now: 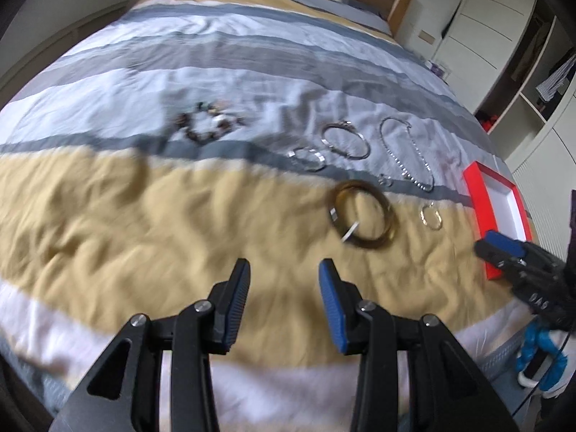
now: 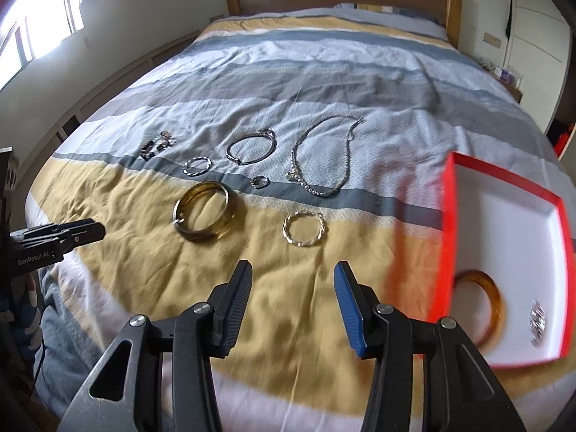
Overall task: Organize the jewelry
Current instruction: 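Grasp the dark brown bangle with the left tool while the right tool grasps the twisted silver hoop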
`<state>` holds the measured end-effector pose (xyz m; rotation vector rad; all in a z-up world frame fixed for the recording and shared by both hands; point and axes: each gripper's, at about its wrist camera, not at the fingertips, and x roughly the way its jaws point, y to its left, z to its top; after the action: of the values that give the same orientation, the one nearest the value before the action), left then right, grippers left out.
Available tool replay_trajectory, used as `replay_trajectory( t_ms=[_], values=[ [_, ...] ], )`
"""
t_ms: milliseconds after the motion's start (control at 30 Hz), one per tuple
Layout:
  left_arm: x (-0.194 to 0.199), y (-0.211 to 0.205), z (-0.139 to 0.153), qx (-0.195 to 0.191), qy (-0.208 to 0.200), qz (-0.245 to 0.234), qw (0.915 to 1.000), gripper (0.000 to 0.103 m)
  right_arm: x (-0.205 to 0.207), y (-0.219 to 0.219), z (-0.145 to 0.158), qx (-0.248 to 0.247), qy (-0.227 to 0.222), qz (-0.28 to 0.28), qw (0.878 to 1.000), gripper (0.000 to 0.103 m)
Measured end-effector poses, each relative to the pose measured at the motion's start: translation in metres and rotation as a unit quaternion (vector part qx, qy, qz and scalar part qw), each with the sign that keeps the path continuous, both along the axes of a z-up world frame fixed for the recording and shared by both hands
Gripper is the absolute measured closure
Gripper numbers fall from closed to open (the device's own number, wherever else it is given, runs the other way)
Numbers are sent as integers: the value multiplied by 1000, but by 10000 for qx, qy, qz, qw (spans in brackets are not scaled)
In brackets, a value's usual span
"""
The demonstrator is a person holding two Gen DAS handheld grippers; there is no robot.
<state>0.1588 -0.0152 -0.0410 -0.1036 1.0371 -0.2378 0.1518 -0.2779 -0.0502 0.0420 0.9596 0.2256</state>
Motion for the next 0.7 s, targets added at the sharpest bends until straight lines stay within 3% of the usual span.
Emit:
replay_trajectory(
  t_ms=[233, 500, 600, 700],
  values=[
    [42, -40, -18, -76, 146, -350, 9993, 65, 40, 1, -31, 74, 215, 76, 9997, 56],
    [68, -62, -48, 64, 416, -399, 9983, 67, 62, 5, -52, 150, 302, 134, 9993, 56],
    [72, -64, -53, 147, 427, -380, 9983, 81, 65, 6, -56, 206, 283, 90, 9993, 56],
    [75, -64, -56, 182, 466, -346, 9982, 92, 65, 6, -58, 225, 237, 61, 9994, 63]
  ],
)
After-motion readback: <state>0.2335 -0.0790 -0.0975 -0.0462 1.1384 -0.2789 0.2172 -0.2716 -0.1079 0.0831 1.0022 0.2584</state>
